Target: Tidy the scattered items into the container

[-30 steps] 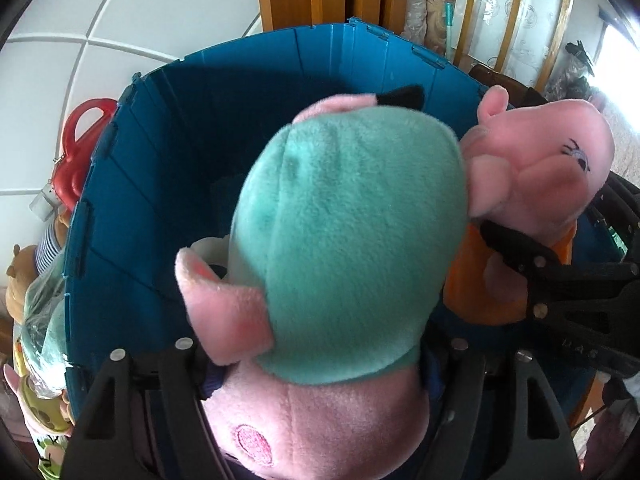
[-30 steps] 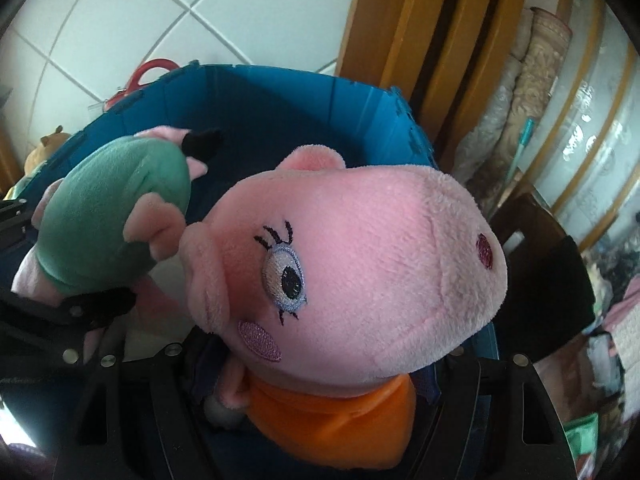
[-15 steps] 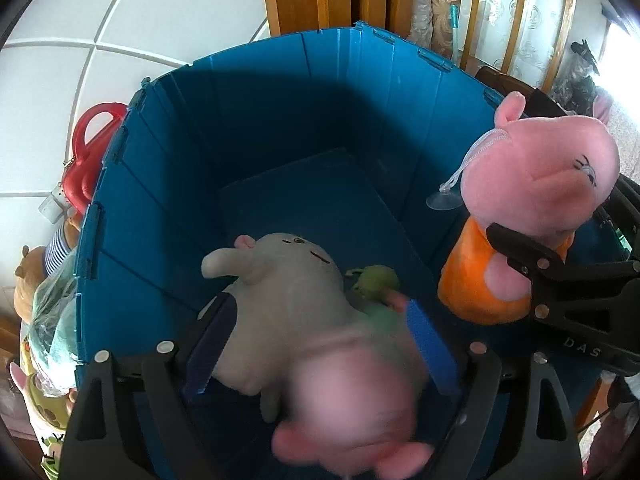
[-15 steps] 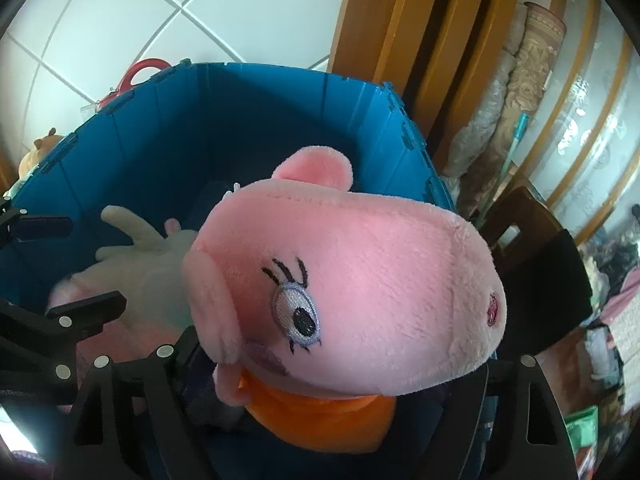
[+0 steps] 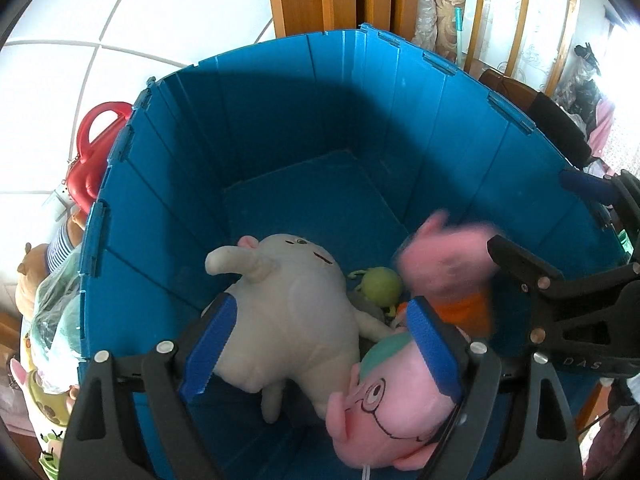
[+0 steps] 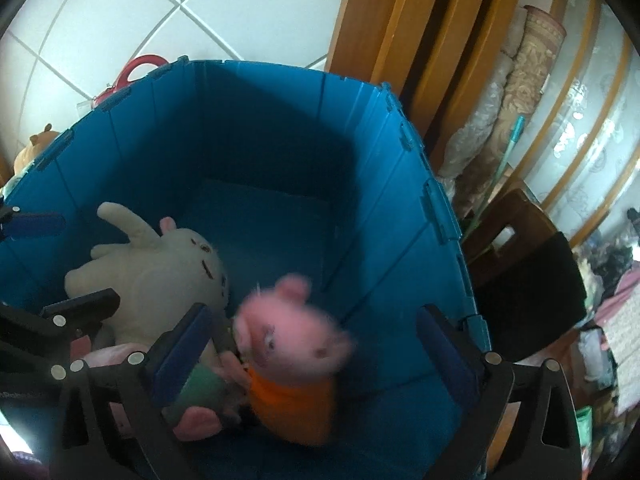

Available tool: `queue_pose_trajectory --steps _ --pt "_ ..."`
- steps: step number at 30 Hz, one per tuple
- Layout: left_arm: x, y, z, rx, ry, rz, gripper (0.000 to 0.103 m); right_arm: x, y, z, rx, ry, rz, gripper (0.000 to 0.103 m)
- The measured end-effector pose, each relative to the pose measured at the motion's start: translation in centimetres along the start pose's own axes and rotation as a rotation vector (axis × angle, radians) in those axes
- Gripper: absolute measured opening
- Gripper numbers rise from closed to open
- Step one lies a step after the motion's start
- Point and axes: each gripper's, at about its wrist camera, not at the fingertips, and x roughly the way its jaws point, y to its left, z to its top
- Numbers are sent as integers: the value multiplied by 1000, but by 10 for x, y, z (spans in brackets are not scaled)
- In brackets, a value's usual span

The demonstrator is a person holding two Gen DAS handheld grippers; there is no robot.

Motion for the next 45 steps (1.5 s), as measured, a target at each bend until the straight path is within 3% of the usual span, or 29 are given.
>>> queue_pose_trajectory --steps 14,27,34,38,45 --pt "-17 5 -10 -56 -43 16 87 -10 -6 -4 29 -54 4 103" --pt "-80 3 -52 -104 -164 67 87 -77 -1 -34 44 -234 77 103" --pt "-116 11 -91 -147 -255 116 89 -114 26 -55 6 -334 118 103" --pt "-132 24 -124 -198 -300 163 103 -134 48 -72 -23 -402 164 103" --pt "-154 58 -193 -291 -316 220 103 -152 103 -109 -76 -466 275 103"
